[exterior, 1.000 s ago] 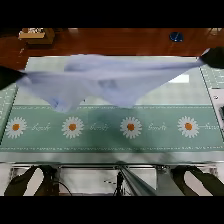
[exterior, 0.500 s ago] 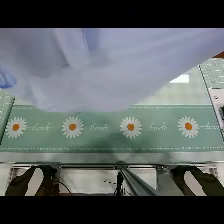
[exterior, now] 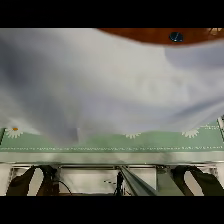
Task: Fold the shirts.
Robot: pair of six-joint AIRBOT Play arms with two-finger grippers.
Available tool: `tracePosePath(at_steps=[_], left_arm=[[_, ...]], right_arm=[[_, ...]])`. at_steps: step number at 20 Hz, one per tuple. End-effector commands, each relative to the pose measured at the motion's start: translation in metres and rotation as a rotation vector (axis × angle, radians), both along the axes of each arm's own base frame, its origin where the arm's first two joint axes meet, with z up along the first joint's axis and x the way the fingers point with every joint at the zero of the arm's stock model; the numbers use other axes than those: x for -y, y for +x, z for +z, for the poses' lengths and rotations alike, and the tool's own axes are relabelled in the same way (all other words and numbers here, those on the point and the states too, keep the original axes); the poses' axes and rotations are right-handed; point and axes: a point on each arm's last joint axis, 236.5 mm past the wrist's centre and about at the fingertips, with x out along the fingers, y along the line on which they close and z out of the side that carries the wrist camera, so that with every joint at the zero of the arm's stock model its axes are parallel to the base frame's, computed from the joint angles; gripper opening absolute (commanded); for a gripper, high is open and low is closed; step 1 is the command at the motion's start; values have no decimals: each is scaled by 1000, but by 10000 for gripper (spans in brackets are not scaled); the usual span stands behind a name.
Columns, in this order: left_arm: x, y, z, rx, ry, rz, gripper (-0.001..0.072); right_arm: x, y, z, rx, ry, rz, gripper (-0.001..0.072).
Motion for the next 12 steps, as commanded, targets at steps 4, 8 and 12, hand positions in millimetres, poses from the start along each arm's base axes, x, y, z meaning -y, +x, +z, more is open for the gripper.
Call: tracePosePath(at_steps=[4, 8, 12], left_arm=[[5, -19, -65, -316, -57, 13, 14], [-8, 2, -120, -535, -39, -29, 14], [-39, 46, -181, -712, -38, -35, 14]], right_arm=[[12, -64, -80, -343, 29, -103, 27], [9, -46, -113, -469, 60, -70, 26], [23, -2, -195, -707, 60, -59, 26]])
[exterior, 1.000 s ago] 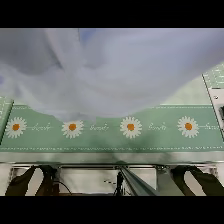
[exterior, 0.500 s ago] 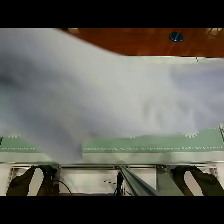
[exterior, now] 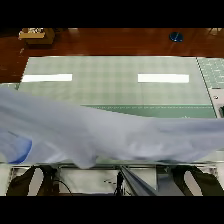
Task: Fold the shirts.
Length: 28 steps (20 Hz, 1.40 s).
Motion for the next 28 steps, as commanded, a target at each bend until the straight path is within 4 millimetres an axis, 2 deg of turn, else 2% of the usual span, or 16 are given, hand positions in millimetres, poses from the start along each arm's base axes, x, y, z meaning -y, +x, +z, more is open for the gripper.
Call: tracePosePath(at_steps=[1, 4, 6, 8, 12, 15, 17, 19, 21, 25, 26, 27, 28], left_arm=[[-29, 39, -62, -170, -1, -6, 14], [-48, 96, -102, -240, -112, -6, 14], [-50, 135, -123, -260, -140, -59, 15], [-41, 170, -148, -298, -141, -139, 15], [-15, 241, -202, -298, -122, -227, 16], [-18, 297, -237, -276, -148, -135, 16], [-21, 323, -265, -293, -161, -88, 16], [-15, 332, -302, -364, -171, -91, 17], [-4, 336, -340, -445, -178, -108, 17], [16, 328, -405, -603, -194, -144, 17], [18, 325, -413, -642, -210, -139, 19], [14, 324, -416, -667, -230, -118, 77], [8, 324, -414, -674, -242, -105, 206]], right_arm=[[16, 39, -71, -187, 8, -6, 26], [27, 97, -115, -274, 39, -2, 26], [22, 141, -136, -288, 102, 33, 26], [16, 183, -159, -292, 159, 67, 27], [29, 248, -210, -296, 193, 46, 27], [33, 292, -240, -253, 244, 17, 27], [31, 316, -259, -226, 301, -6, 27], [31, 333, -281, -228, 358, -36, 27], [25, 336, -310, -285, 400, -41, 27], [3, 312, -376, -515, 417, 1, 28], [-1, 311, -382, -534, 423, 18, 64], [-2, 311, -382, -533, 417, 34, 235], [-1, 310, -378, -524, 400, 57, 352]])
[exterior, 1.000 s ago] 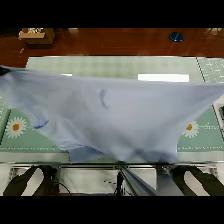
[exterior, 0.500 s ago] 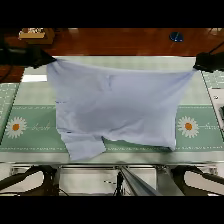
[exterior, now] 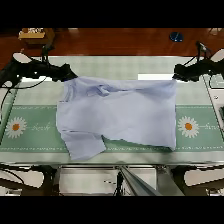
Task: Fold the shirts.
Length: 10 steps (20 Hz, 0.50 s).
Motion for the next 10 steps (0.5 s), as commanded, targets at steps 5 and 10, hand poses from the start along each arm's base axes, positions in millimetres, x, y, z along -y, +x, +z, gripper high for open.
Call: tracePosePath(at_steps=[5, 10], left_arm=[[-70, -34, 50, -191, -112, -27, 278], [-133, -118, 42, -349, 33, 28, 278]], right_arm=[[45, -61, 51, -118, -212, 182, 363], [87, -151, 45, -329, -275, 79, 344]])
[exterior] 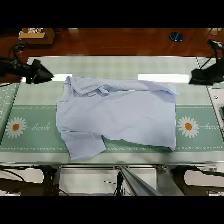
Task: Fold the shirts.
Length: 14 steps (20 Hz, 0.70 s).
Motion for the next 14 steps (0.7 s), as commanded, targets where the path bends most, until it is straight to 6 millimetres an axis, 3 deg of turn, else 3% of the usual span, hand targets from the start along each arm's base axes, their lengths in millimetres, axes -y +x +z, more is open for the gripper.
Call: tracePosePath(at_steps=[1, 4, 6, 8, 14], left_arm=[[-35, -75, -16, -146, 108, -5, 278], [-28, -139, -45, -242, 62, 59, 279], [-24, -175, -65, -314, 16, 116, 291], [-24, -198, -81, -372, -31, 167, 573], [-18, -207, -113, -377, -16, 202, 574]], right_arm=[[25, -74, -16, -167, -39, -68, 343], [33, -124, -47, -220, 35, -181, 376], [24, -135, -58, -175, 165, -254, 512], [14, -129, -58, -100, 305, -326, 538], [10, -116, -54, -24, 386, -358, 530]])
